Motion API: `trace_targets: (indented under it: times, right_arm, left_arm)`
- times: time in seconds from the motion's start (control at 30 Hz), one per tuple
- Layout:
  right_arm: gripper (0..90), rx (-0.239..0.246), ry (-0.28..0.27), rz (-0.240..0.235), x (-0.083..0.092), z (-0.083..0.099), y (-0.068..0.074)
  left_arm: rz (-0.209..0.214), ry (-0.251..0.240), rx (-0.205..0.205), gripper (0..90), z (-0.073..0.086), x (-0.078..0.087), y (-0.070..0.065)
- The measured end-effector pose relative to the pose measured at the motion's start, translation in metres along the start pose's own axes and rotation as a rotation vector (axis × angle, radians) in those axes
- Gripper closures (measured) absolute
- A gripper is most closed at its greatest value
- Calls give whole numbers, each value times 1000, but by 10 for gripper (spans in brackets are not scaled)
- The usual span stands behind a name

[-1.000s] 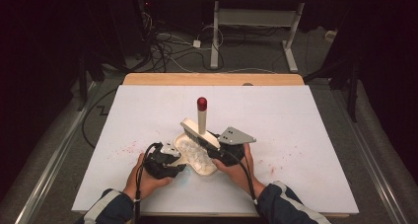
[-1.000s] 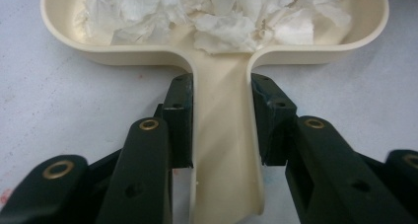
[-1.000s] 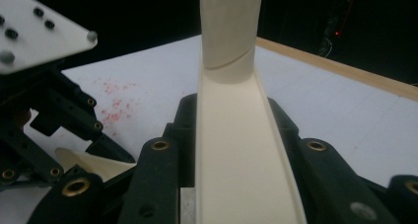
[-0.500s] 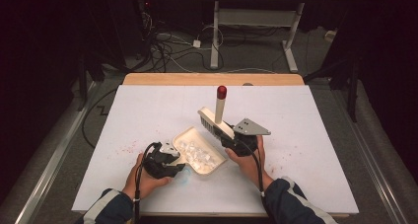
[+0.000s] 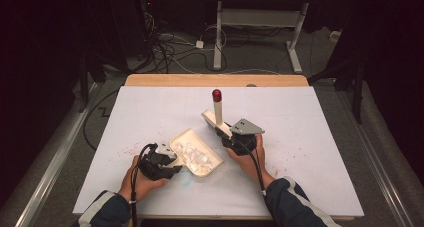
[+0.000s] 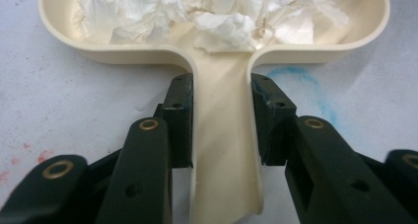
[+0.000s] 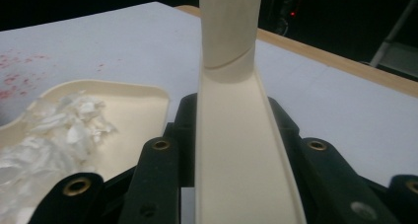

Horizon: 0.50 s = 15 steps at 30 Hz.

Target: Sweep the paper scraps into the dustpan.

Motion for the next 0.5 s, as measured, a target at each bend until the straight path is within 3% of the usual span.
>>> trace_targets:
  times: [0.2,0.47,0.5]
  right_arm:
    - [670,17,44,-56,-2,0,8]
    - [672,-5,53,-173,4,3,17]
    - [674,-8,59,-205,6,3,20]
  left_arm:
    - [-2,7,-8,633,0,-1,0]
    - [-5,8,-7,633,-1,-1,0]
    - [-4,9,-9,633,-1,-1,0]
Point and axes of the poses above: each handheld gripper's, and its own axes: x roughly backward along the jaws, z roughly out of its underside, y roughly to its left, the point moved 1 cm from there along -x, roughly forward along the jaws, and after that the axes turned 14 degrees about -x, right-handed, at the moved point
